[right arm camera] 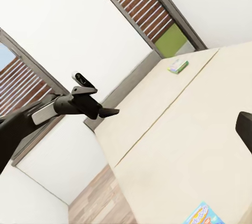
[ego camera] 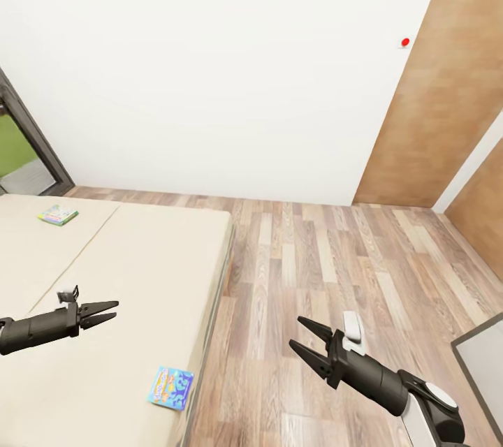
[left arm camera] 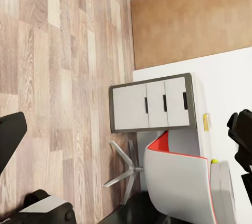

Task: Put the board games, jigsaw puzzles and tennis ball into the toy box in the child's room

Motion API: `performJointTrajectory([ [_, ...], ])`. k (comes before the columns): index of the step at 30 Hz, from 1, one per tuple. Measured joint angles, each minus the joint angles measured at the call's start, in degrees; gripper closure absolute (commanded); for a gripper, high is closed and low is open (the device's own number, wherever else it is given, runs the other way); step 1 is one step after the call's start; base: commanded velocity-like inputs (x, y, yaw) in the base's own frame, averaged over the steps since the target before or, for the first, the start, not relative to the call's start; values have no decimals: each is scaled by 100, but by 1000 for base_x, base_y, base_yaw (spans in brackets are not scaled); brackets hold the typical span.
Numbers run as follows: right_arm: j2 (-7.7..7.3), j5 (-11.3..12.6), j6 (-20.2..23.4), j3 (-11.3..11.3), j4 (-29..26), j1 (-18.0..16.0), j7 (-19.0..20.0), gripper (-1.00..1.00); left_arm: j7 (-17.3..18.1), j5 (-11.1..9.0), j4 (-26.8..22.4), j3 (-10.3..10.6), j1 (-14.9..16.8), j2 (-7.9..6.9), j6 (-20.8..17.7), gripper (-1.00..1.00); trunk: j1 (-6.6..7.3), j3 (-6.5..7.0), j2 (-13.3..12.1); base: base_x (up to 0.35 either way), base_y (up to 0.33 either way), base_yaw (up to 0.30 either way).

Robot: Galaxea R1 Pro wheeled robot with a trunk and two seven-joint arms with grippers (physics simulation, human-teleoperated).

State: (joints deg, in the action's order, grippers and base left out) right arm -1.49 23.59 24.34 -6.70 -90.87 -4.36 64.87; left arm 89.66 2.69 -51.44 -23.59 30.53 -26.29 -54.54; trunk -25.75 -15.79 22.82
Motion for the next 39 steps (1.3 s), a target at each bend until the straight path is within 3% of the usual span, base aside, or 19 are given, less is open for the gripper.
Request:
performJointTrajectory([
  [39, 0, 0, 0, 4, 0, 0, -1, -100, 0, 0, -1, 0, -1, 18, 4, -100, 0, 370, -1, 0, 0, 113],
])
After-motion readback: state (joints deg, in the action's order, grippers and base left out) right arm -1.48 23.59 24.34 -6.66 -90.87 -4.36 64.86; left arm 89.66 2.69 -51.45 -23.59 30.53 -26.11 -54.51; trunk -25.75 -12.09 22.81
